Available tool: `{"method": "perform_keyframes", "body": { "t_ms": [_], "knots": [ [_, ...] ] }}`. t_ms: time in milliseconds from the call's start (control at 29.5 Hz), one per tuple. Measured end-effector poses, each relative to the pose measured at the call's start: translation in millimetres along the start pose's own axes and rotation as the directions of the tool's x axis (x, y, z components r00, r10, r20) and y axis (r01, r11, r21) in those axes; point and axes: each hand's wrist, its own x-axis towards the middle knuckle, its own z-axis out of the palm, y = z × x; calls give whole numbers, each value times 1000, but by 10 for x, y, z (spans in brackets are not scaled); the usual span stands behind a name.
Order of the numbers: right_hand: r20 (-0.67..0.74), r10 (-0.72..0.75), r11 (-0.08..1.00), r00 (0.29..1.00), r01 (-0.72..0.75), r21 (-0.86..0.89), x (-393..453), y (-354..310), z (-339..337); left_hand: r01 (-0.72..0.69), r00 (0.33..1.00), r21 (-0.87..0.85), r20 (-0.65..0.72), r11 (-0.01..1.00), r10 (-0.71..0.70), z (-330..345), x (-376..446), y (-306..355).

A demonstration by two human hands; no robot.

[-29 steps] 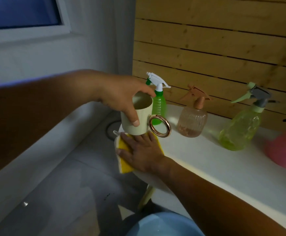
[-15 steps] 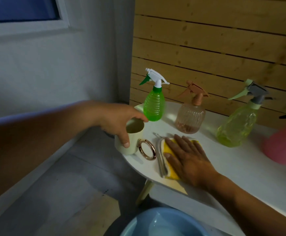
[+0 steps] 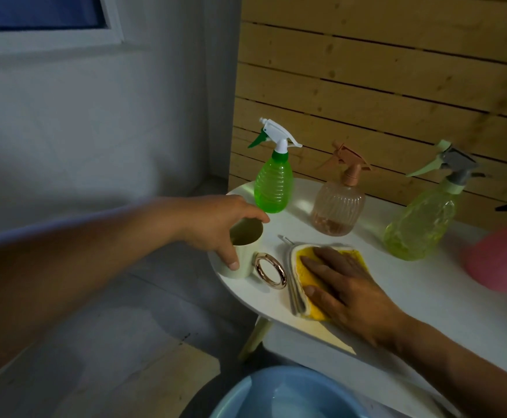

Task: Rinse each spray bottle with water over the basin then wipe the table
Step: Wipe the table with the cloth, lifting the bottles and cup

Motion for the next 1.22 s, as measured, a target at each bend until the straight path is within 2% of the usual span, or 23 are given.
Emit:
{"method": "perform_keyframes", "body": {
  "t_ms": [136,305,610,712,780,847,915,949,983,1085,1220],
  "knots": [
    [98,-98,994,990,102,-29,211,39,-12,-13,1000,1,-4,1000,13,3,8,-22],
    [80,-196,981,977,195,13,613,-18,19,-36,999,-11,-4,999,36,3,14,-23],
    [51,-100,993,994,97,60,1009,-204,130,-46,998,-5,-33,999,46,52,58,-129],
    [21,-95,993,995,94,78,1026,-189,143,-25,1000,-51,-13,998,24,32,50,-91],
    [-6,-111,988,994,111,109,1009,-178,120,-9,997,-185,-83,983,-6,-52,81,-11],
    [-65,-150,975,987,158,157,965,-151,95,-55,962,-341,-271,938,-42,-163,192,38],
    [-56,-196,964,979,202,172,904,-134,36,-141,843,-289,-537,947,-38,-302,332,50],
    [-12,-211,964,977,210,160,887,-88,4,-159,794,-199,-608,967,6,-395,461,47],
    [44,-219,968,975,211,139,886,-45,-16,-159,774,-99,-630,982,62,-500,581,56],
    [127,-242,969,962,235,71,936,45,-46,-116,818,139,-548,984,174,-857,966,80],
    [85,-263,963,961,257,74,998,14,-55,-58,956,183,-272,981,107,-1164,1323,23]
  ]
}}
